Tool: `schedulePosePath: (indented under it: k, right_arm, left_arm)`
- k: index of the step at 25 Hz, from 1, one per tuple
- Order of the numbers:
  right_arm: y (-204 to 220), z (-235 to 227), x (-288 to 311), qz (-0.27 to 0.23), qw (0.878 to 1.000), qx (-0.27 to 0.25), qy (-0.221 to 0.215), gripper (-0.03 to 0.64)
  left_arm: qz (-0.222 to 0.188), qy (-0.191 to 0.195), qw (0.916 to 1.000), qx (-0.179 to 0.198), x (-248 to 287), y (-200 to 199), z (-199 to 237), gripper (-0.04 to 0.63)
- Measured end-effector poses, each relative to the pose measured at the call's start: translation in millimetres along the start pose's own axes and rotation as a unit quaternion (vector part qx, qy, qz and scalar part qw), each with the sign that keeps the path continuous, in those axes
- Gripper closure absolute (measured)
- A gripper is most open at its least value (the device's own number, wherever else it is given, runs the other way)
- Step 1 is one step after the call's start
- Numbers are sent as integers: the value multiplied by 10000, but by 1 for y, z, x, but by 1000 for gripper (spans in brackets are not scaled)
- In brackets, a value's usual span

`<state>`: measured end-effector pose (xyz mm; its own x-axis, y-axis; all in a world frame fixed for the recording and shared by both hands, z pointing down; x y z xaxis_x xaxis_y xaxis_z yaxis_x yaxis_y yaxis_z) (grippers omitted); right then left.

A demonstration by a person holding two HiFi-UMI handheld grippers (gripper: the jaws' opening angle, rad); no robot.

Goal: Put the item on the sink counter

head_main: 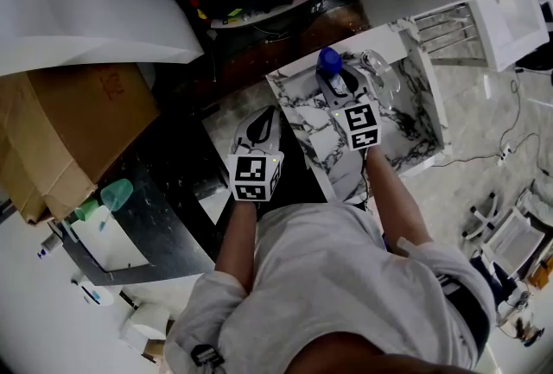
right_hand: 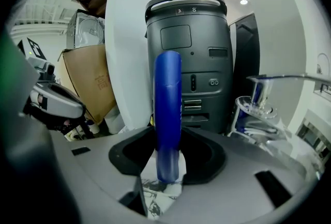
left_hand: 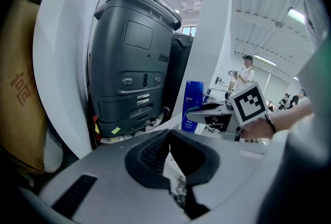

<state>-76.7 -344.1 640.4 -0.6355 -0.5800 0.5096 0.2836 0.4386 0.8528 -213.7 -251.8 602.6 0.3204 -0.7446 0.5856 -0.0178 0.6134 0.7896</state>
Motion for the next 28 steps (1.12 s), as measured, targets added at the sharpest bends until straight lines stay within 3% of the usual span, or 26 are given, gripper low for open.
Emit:
schedulePosePath:
  k: [28]
  right_arm:
    - [14,0,-1,-64,9998,-133,122,463]
  left_arm:
    - [-20,38,10000,-6,-8,6,-14,584]
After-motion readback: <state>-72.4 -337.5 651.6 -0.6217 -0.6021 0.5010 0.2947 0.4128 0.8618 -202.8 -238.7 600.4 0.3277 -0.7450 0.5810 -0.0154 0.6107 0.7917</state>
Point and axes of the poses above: the fingertips, and each gripper's own axes: x forward along the fingers, z to its left, y out of its underside, the point moved 3 cm from there along -x, backward along the fingers, and after that the axes turned 6 degrees about -y, right-handed, at the moved point
